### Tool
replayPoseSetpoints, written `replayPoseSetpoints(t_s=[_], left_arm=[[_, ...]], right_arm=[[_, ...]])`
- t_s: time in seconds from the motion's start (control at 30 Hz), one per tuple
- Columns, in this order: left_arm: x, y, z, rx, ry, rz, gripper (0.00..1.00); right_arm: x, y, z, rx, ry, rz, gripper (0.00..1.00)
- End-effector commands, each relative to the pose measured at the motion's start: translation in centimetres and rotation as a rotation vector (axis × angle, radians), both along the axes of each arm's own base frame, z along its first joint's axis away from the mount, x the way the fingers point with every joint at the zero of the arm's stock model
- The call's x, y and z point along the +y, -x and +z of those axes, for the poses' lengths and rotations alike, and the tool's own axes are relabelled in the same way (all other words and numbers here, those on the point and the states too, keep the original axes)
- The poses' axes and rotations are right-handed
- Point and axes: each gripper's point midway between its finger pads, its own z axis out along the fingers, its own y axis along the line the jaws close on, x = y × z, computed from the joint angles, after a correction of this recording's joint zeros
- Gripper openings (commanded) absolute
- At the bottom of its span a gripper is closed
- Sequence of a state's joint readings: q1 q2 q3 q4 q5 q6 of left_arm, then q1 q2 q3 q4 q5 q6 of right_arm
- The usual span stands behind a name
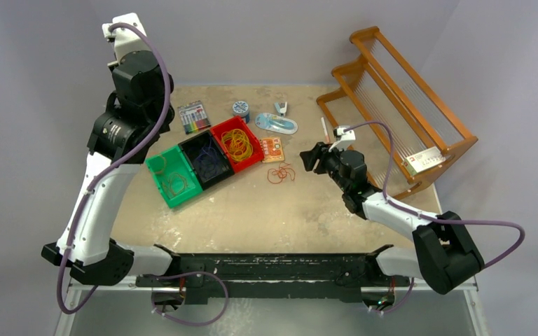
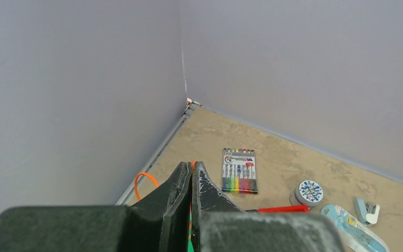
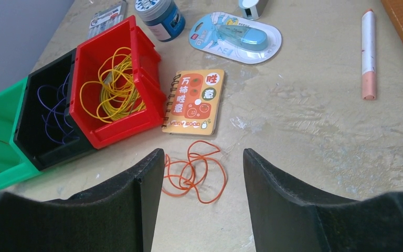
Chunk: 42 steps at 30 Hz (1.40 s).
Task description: Untangle the cables
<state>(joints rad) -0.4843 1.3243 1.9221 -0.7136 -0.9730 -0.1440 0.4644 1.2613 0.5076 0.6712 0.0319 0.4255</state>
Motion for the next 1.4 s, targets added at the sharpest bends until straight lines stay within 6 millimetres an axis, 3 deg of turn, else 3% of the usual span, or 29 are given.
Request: replayPoseSetpoints(t_s=[0.0, 0.33, 0.6, 0.73, 0.87, 1.03, 1.23, 1.37], left_arm=[[0.7, 0.3, 1.8, -0.042, -0.004, 0.021, 0.0], [2.0, 1.2, -0.5, 0.01, -0.046, 0.105, 0.0], [2.4, 1.5, -1.0, 0.023, -0.057, 0.122, 0.0], [2.2, 0.7, -3.5, 0.062, -0.079, 0.126, 0.0], [2.3, -0.9, -7.4, 0.123, -0.07, 0.114, 0.0], [3.8, -2.1, -10.5, 0.16, -0.027, 0.117, 0.0], [4.6, -2.4, -12.7, 0.193, 0.004, 0.123, 0.0], [4.4, -2.0, -15.5, 0.238, 0.042, 0.108, 0.0]], right_arm=[[0.5, -0.9, 3.1, -0.091, -0.044, 0.005, 0.59], [0.9, -1.0, 3.4, -0.103, -0.033, 0.028, 0.6], [1.2, -1.3, 3.4, -0.103, -0.036, 0.039, 0.6], [1.5, -1.2, 3.6, -0.107, -0.046, 0.05, 0.61], [1.8, -1.2, 3.9, -0.12, -0.044, 0.067, 0.61], [1.7, -1.2, 4.0, -0.125, -0.034, 0.067, 0.62], [1.6, -0.9, 3.6, -0.116, -0.029, 0.068, 0.62], [1.6, -1.0, 3.6, -0.114, -0.03, 0.068, 0.62]])
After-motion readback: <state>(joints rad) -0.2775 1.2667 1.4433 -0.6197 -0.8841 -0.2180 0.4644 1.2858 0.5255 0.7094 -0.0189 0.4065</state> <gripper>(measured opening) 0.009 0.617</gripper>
